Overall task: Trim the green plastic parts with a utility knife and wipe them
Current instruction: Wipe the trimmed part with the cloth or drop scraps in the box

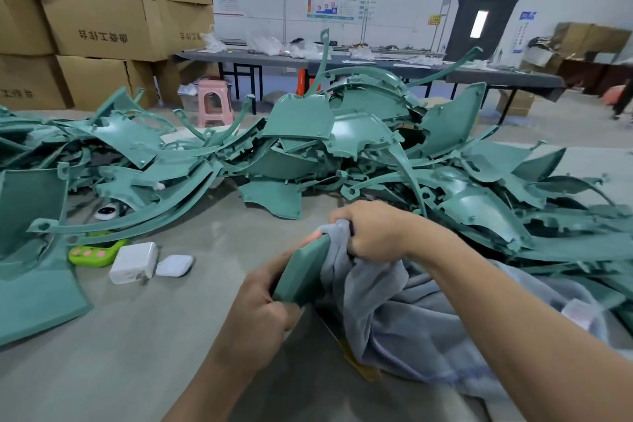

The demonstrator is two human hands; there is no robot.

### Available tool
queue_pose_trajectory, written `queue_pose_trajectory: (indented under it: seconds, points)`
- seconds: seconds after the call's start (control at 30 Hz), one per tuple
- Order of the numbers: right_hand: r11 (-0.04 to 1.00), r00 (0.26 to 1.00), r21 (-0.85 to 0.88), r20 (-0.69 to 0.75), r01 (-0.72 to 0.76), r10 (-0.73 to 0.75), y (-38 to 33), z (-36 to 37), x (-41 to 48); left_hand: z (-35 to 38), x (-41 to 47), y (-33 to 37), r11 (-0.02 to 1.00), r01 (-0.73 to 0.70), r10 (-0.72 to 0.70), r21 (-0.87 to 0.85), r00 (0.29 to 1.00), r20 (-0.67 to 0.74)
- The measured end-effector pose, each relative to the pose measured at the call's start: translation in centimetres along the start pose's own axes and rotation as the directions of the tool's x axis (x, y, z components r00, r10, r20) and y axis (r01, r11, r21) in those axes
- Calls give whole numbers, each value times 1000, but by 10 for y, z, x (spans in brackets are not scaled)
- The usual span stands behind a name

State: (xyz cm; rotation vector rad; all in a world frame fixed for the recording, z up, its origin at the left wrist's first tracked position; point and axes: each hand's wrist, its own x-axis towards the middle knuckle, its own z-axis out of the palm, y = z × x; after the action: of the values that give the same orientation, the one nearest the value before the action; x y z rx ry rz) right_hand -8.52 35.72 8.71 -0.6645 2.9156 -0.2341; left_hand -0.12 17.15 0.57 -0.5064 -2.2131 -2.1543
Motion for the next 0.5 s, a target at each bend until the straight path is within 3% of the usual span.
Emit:
queue_pose_trajectory:
  seconds: [0.17, 0.5]
  points:
    - [988, 986, 152, -164, 0, 25, 9, 16, -7, 0, 1, 0, 1000, 5, -5, 3, 1000, 24]
    - [939, 934, 262, -219, -224, 283, 41, 32, -18, -6, 3, -4, 997, 71, -70, 17, 997, -37]
